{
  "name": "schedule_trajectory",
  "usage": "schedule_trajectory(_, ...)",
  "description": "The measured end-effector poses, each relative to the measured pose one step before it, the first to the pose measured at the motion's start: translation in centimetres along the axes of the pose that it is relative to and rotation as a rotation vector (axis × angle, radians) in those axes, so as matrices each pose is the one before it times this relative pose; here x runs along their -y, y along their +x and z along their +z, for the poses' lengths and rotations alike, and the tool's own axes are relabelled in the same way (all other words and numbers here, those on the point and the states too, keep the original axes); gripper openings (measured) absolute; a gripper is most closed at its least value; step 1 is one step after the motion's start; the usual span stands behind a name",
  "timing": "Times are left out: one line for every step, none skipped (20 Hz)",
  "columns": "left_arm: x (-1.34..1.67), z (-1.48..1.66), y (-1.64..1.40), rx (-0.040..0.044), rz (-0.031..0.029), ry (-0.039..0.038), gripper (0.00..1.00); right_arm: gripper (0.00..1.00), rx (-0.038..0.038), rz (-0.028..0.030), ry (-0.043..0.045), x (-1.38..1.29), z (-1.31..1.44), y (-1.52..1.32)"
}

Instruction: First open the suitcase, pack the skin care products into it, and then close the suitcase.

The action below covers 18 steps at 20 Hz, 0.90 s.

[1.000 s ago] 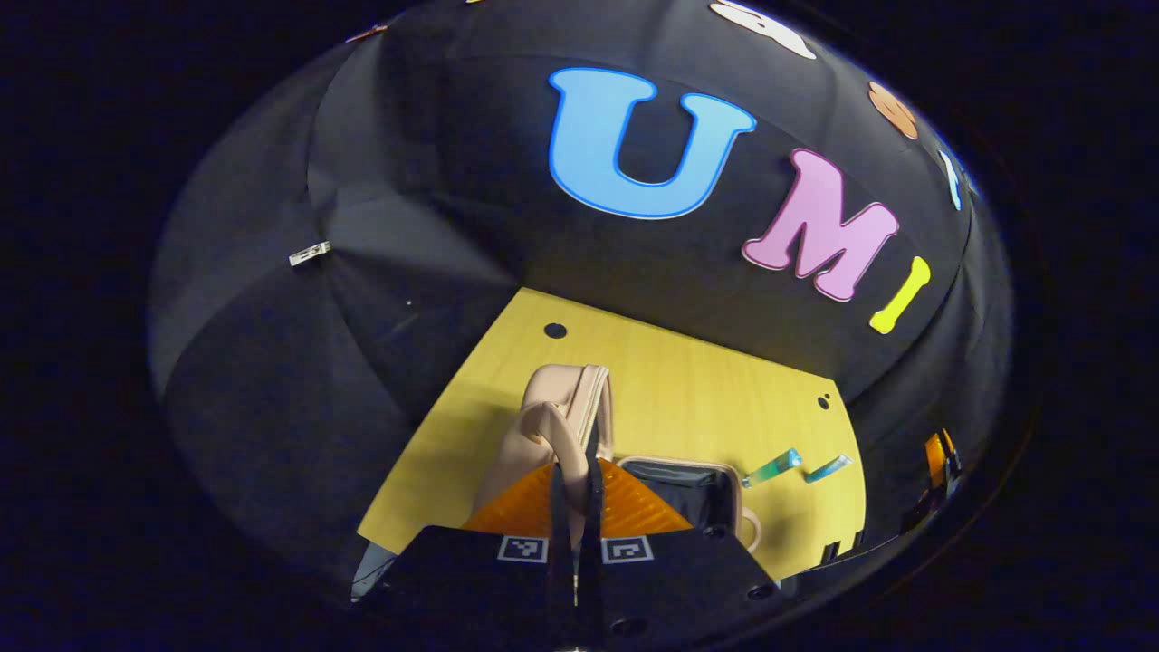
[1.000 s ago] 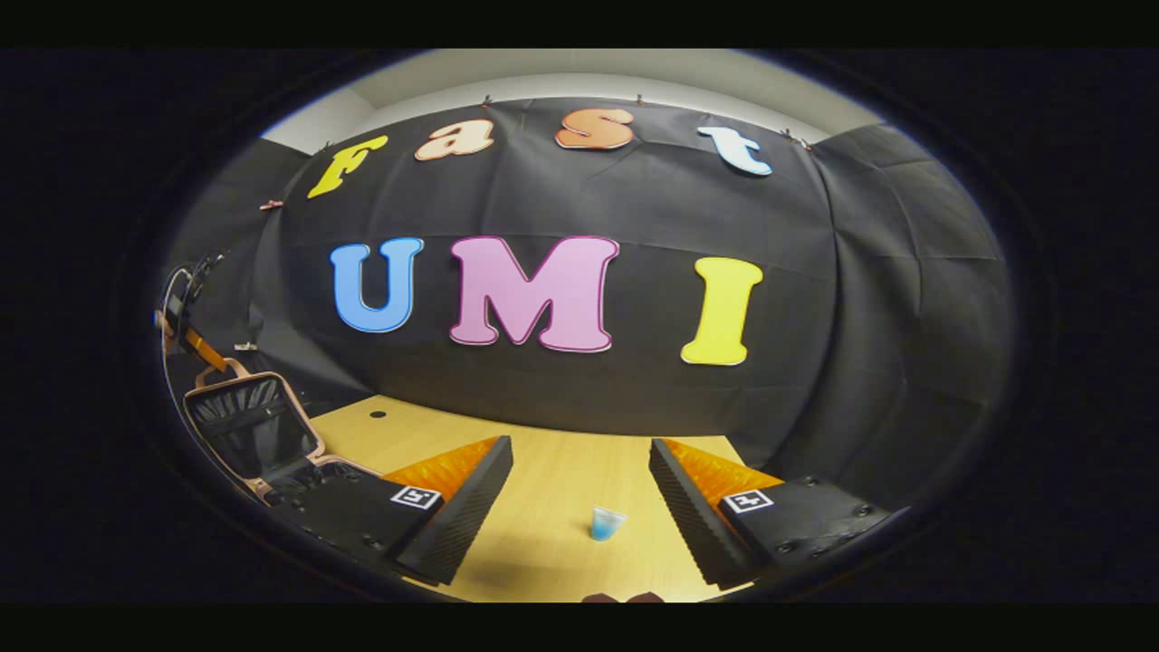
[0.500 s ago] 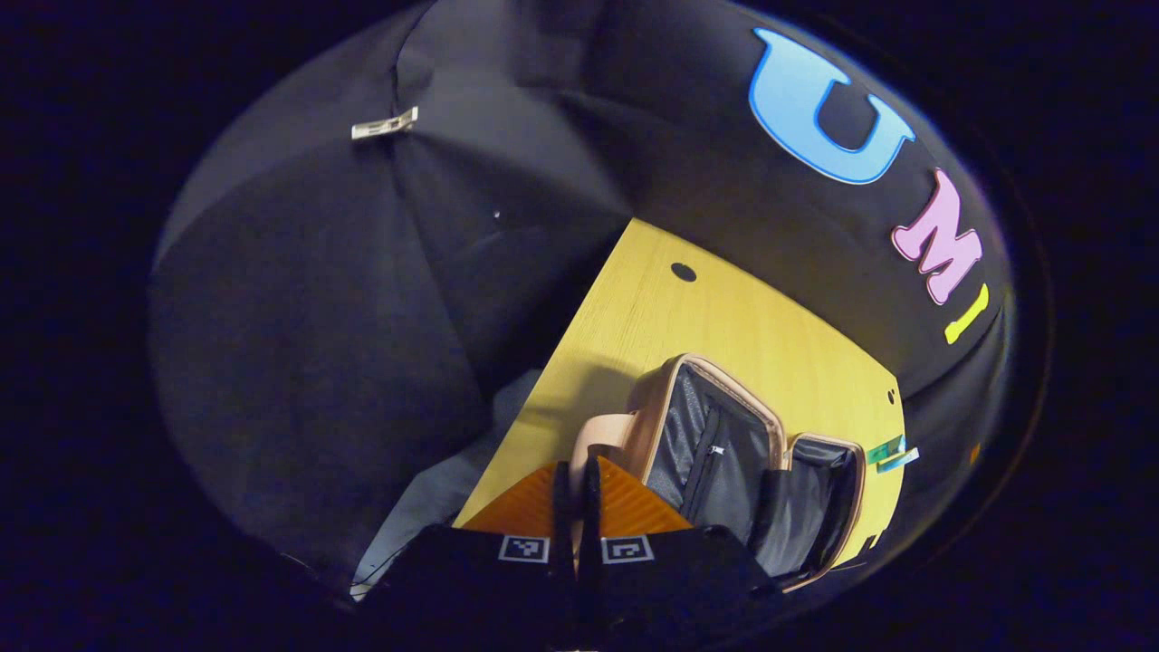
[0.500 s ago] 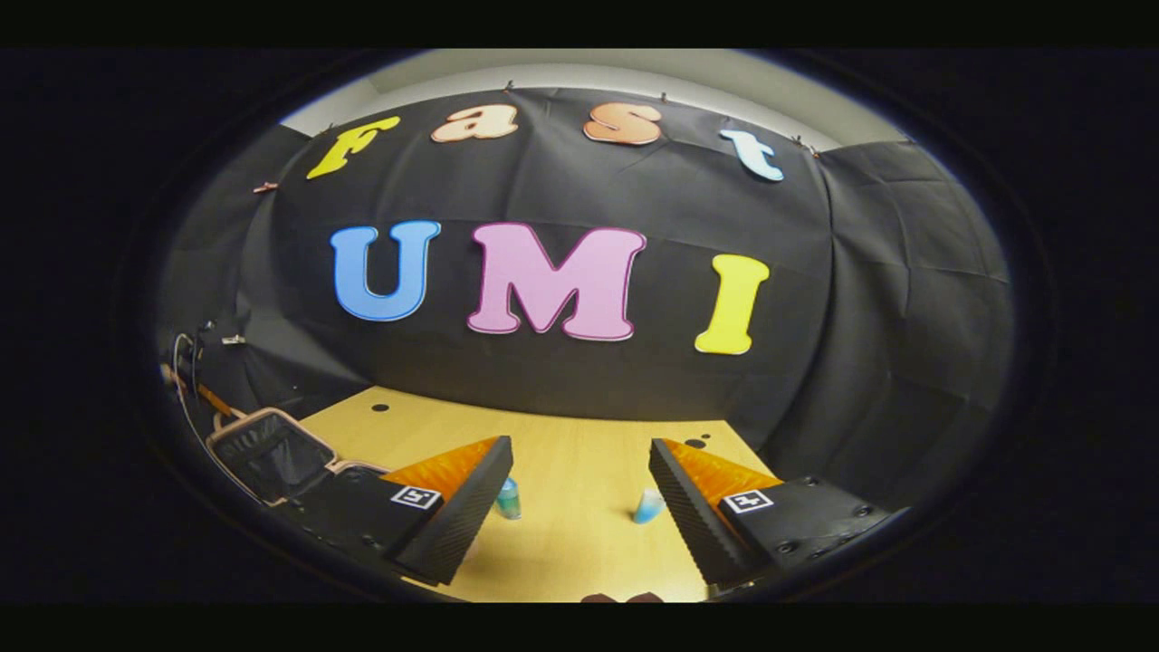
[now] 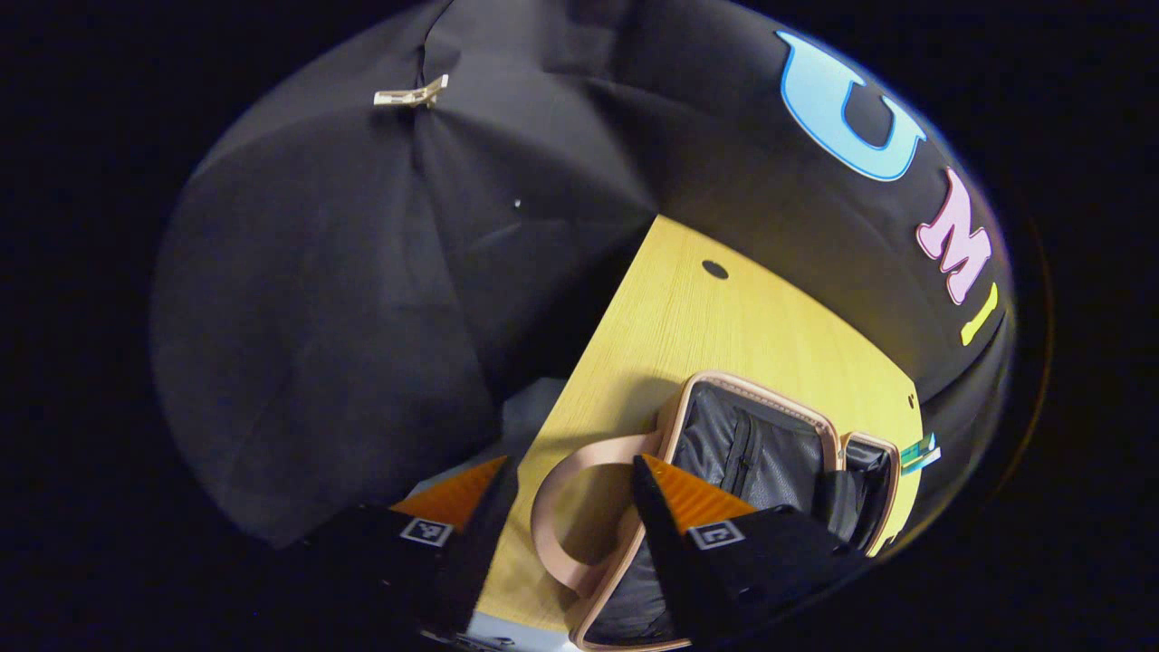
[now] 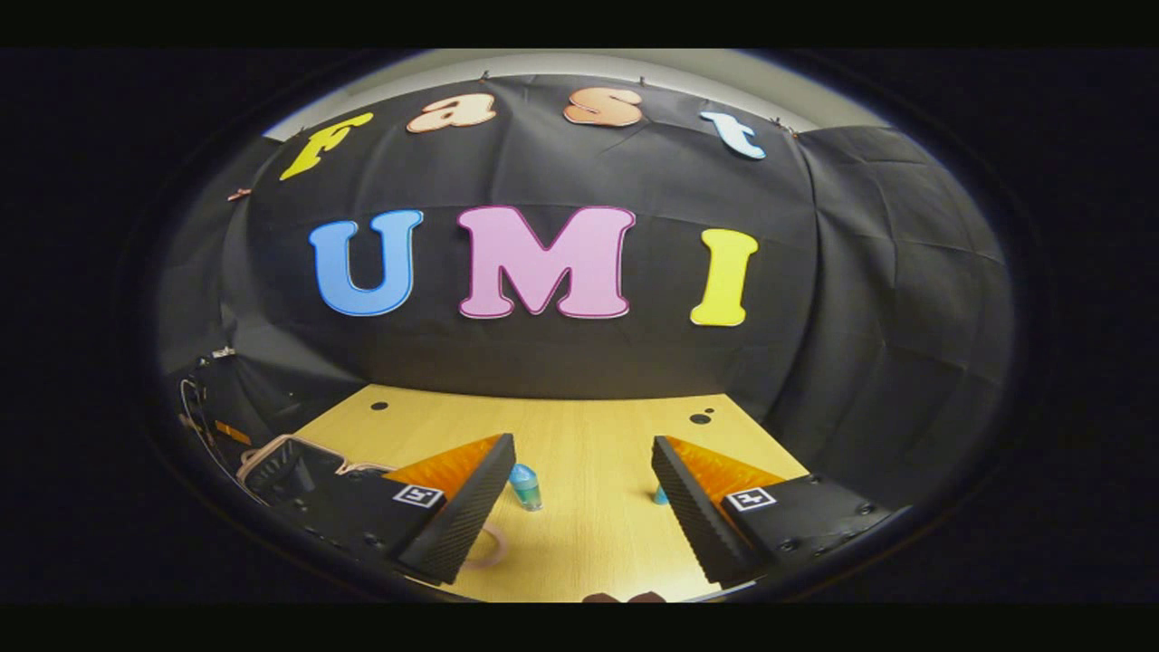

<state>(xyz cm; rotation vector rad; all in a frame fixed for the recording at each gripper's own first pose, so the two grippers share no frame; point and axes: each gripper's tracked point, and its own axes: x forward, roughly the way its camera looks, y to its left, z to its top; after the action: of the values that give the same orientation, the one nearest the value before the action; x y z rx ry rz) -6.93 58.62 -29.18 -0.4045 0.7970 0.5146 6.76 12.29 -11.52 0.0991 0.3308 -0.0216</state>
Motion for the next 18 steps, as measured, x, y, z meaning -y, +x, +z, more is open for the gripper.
schedule_trajectory(0.952,0.628,-0.346,0.03562,-0.0115,-0.00954,0.84,0.96,0.00272,-0.00967,-0.00827,0.305,-0.249,0.254)
schedule_trajectory(0.896,0.244,-1.107,0.03963,-0.00963,0.00251,0.86,0.96,-0.00912,-0.00665,-0.00834,0.258,-0.751,0.229)
schedule_trajectory(1.283,0.609,-0.856,0.03418,-0.01699,0.01515,0.87,0.96,-0.0093,-0.01023,-0.01063,0.384,-0.507,0.19)
schedule_trajectory(1.567,0.285,-0.788,0.03362,-0.02238,0.02358,0.89,0.96,-0.00003,-0.01328,-0.0123,0.385,-0.044,0.062)
schedule_trajectory(1.957,0.648,-0.779,0.03484,-0.02921,0.0334,0.9,0.97,0.00584,-0.00873,-0.01191,0.353,0.036,0.137)
schedule_trajectory(2.398,0.479,-0.891,0.02725,-0.0297,0.04013,0.94,0.96,0.00287,-0.00831,-0.01301,0.228,-0.077,0.184)
schedule_trajectory(2.401,0.737,-0.802,0.03572,-0.02837,0.0447,0.95,0.97,0.00274,-0.00704,-0.01401,0.375,-0.102,0.214)
schedule_trajectory(2.746,0.547,-0.613,0.02854,-0.03638,0.04299,0.95,0.96,0.00274,-0.00951,-0.01302,0.292,0.018,0.163)
schedule_trajectory(2.923,0.604,-0.714,0.02459,-0.0464,0.04851,0.95,0.96,0.00697,-0.0088,-0.00724,0.278,0.084,0.217)
schedule_trajectory(2.904,0.632,-0.535,0.0252,-0.03473,0.04571,0.95,0.97,-0.00009,-0.00574,-0.00101,0.224,-0.138,0.27)
schedule_trajectory(3.129,0.672,-0.326,0.01791,-0.0472,0.03543,0.96,0.96,-0.00439,-0.00516,0.00095,0.23,-0.189,0.211)
schedule_trajectory(3.364,0.526,-0.266,0.01429,-0.0544,0.02378,0.96,0.96,-0.0062,0.00065,0.00214,0.082,-0.276,0.169)
schedule_trajectory(3.279,0.41,0.005,0.00981,-0.05294,0.01682,0.96,0.96,-0.00319,-0.00331,-0.00109,0.214,-0.252,0.14)
schedule_trajectory(3.345,0.213,0.301,0.00652,-0.04779,0.00806,0.96,0.97,-0.00206,-0.00146,-0.00153,0.243,-0.24,0.151)
schedule_trajectory(3.055,0.211,0.454,0.00666,-0.04572,0.01022,0.96,0.96,-0.00164,-0.00387,0.00011,0.292,-0.386,0.157)
schedule_trajectory(2.86,-0.107,0.97,0.00362,-0.03228,0.00949,0.96,0.96,-0.00493,-0.00067,0.00334,0.309,-0.494,0.181)
schedule_trajectory(2.724,-0.046,0.873,-0.00265,-0.02829,0.0153,0.96,0.96,-0.00571,0.00053,0.00475,0.325,-0.509,0.303)
schedule_trajectory(2.382,-0.093,0.663,-0.00116,-0.0159,0.0128,0.97,0.96,-0.01357,0.00448,0.0019,0.328,-0.726,0.449)
